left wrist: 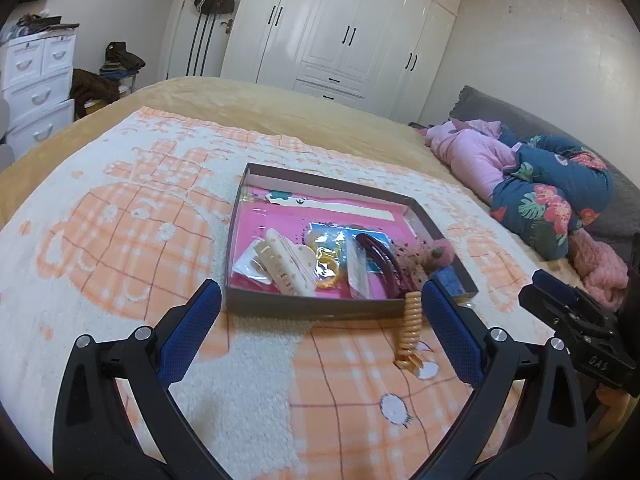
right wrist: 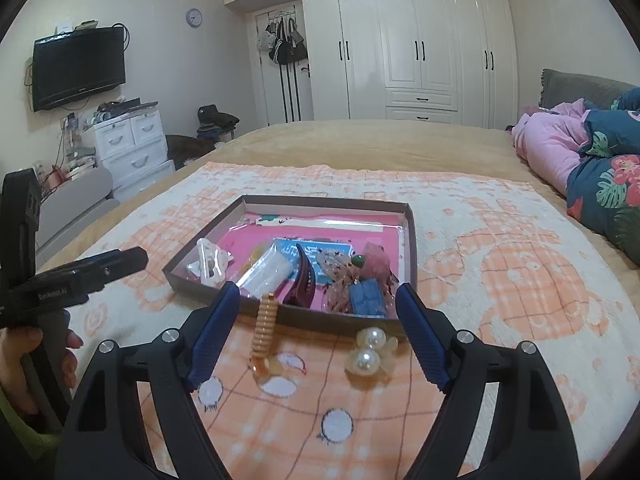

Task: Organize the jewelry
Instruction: 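Withdraw both tools and move them toward the orange hair tie and pearl clip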

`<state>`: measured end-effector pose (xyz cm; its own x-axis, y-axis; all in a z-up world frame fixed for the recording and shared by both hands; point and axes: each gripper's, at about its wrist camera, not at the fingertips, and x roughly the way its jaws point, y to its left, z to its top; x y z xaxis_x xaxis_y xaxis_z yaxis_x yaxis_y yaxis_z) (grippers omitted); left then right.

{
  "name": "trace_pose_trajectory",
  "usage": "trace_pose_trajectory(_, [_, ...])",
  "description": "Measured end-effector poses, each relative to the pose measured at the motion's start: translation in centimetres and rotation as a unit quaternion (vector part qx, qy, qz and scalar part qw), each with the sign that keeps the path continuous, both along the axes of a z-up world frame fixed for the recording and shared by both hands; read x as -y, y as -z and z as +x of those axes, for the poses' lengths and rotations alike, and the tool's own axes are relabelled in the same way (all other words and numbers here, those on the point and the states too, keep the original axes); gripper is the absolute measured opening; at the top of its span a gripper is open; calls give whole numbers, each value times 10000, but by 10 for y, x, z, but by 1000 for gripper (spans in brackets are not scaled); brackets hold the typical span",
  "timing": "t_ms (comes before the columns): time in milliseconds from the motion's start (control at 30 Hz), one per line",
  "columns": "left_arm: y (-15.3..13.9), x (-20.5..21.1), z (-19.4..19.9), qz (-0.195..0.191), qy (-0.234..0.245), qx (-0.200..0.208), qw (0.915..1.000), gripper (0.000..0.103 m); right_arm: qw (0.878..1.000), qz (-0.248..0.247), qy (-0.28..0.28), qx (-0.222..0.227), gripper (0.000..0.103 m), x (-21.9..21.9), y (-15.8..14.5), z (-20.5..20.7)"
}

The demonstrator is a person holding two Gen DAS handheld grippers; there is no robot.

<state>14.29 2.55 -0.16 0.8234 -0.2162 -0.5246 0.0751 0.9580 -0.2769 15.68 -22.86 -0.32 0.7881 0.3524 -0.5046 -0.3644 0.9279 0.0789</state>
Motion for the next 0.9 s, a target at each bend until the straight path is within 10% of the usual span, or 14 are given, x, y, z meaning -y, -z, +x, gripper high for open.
trace_pose_trajectory(900, [37,52,15,106,801,-368,9961,92,9974,-312,254,-591,78,25,54,21])
